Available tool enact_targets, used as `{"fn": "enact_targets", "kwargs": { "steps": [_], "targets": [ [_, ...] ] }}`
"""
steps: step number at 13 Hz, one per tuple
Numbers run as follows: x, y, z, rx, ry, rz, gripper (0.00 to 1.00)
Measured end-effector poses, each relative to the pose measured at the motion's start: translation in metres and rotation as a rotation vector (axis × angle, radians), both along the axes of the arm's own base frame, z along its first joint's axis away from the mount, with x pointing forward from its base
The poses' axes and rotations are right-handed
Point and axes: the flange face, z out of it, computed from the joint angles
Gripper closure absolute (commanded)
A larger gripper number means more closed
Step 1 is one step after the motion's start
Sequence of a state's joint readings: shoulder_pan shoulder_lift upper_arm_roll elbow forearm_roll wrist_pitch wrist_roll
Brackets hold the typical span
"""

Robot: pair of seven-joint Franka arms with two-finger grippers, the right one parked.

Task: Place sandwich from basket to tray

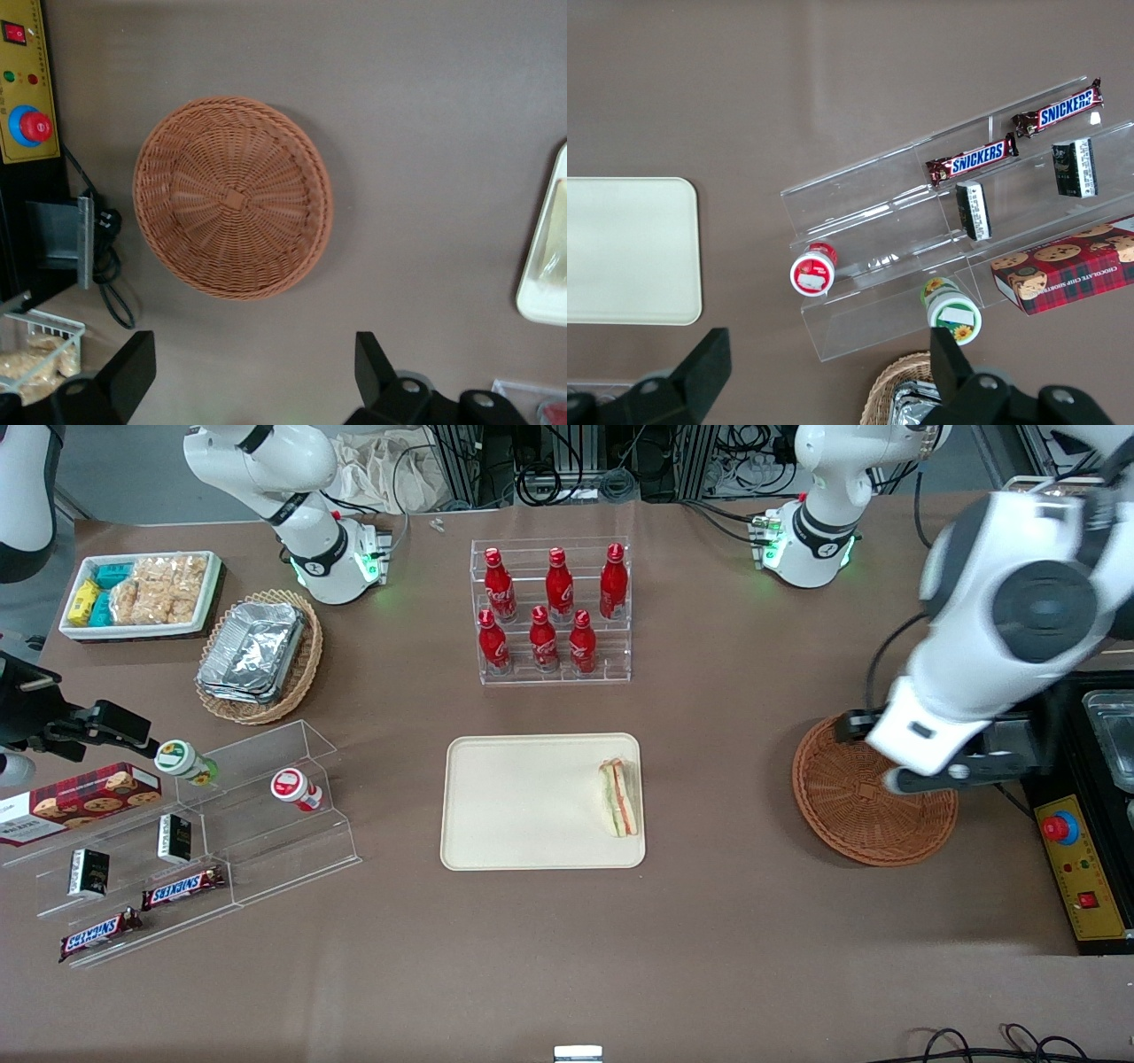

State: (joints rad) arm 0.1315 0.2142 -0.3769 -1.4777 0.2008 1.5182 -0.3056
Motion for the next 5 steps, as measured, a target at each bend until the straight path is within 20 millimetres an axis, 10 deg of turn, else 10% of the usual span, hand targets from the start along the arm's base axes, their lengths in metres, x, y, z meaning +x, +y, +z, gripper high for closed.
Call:
{"fn": "enact_targets", "kwargs": {
  "steps": [3,5],
  "targets": [
    [-0.007,0.082,0.032,-0.047,-0.005,-0.044,0.0],
    [-0.01,0.103,0.038,-0.073,-0.009,-0.035,0.0]
  ]
}}
